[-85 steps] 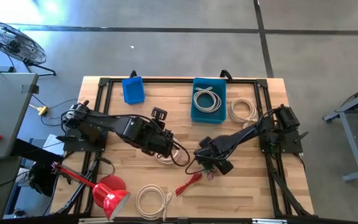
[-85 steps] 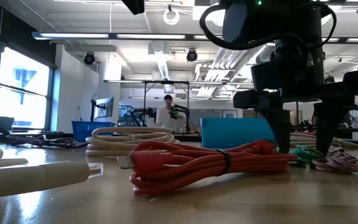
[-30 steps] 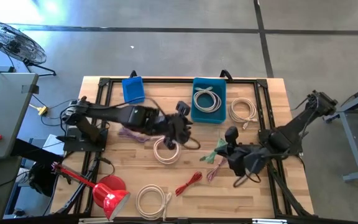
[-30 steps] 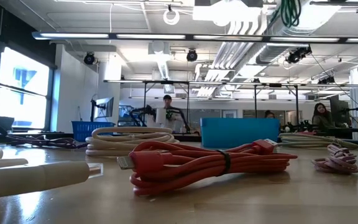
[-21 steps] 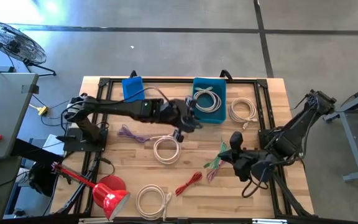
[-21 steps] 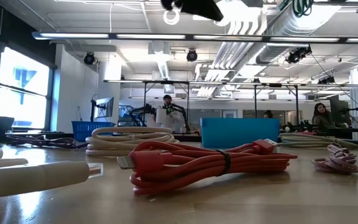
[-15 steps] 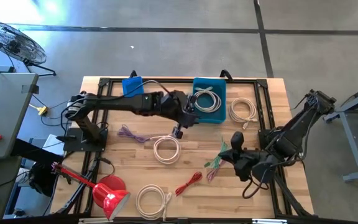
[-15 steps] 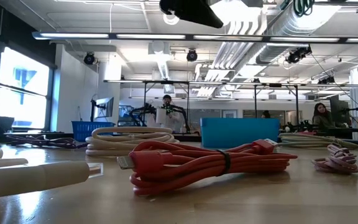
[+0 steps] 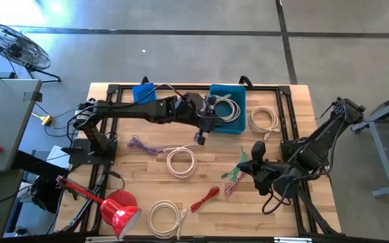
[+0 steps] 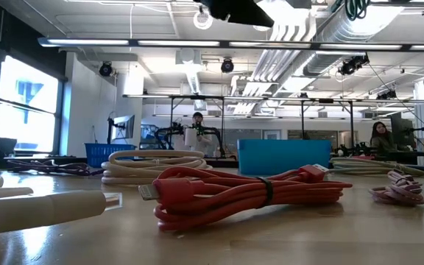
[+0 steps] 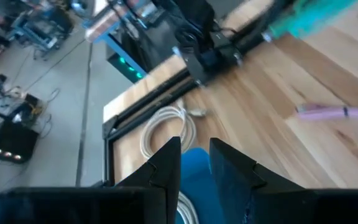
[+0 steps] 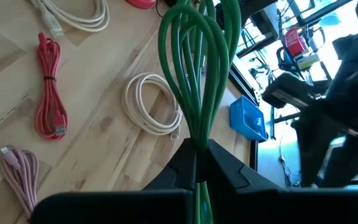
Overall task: Pick & Place USB Port
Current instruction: Put the green charger cable into the blue bin
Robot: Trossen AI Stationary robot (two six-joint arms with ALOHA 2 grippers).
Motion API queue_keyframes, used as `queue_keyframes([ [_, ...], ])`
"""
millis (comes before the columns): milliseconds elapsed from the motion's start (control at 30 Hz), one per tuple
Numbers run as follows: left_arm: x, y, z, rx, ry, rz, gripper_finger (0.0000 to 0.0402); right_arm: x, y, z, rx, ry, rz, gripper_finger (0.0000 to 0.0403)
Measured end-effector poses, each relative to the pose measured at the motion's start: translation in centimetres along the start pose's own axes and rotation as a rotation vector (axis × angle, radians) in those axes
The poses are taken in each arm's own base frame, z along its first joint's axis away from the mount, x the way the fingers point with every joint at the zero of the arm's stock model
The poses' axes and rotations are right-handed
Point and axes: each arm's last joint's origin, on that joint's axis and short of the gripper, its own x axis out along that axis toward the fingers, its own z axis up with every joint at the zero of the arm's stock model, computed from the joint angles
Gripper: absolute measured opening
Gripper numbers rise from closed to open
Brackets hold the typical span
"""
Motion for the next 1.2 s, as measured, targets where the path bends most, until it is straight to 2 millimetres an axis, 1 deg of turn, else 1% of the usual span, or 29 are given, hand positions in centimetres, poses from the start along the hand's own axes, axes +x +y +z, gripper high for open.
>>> queue_keyframes([
  [167,0.0,0.0,0.0,-0.017,0.008,0.012,0.0081,0.0,0.0,0.0,0.0,0.0,0.0,0.0006],
  [300,0.0,-0.1,-0.2,0.017,0.022,0.0,0.0081,0.0,0.0,0.0,0.0,0.0,0.002,0.0005],
  [567,0.0,-0.1,-0.3,0.03,0.038,0.002,0.0081,0.0,0.0,0.0,0.007,-0.002,0.008,0.0005],
  [700,0.0,-0.3,-0.2,0.035,0.008,-0.054,0.0081,0.0,0.0,0.0,0.008,0.0,0.0,0.0005],
  [767,0.0,-0.7,-0.1,0.061,0.005,-0.079,0.0081,0.0,0.0,0.0,0.008,0.0,-0.001,0.0005],
  [900,0.0,-1.6,0.6,0.16,0.024,-0.055,0.0085,0.0,0.0,0.0,0.008,0.0,0.0,0.0005],
  [967,0.0,-2.3,1.0,0.231,0.022,-0.057,0.0097,0.0,0.0,0.0,0.008,-0.001,0.0,0.0005],
  [1033,-0.1,-3.0,1.5,0.261,0.009,-0.065,0.0119,0.0,0.0,0.0,0.008,-0.001,0.001,0.0005],
  [1133,-0.1,-3.5,2.0,0.271,-0.003,-0.07,0.0166,0.0,0.0,0.0,0.008,-0.003,0.01,0.0005],
  [1200,-0.1,-3.6,2.1,0.265,0.019,-0.03,0.0202,0.0,0.0,0.0,0.008,-0.003,0.01,0.0005],
])
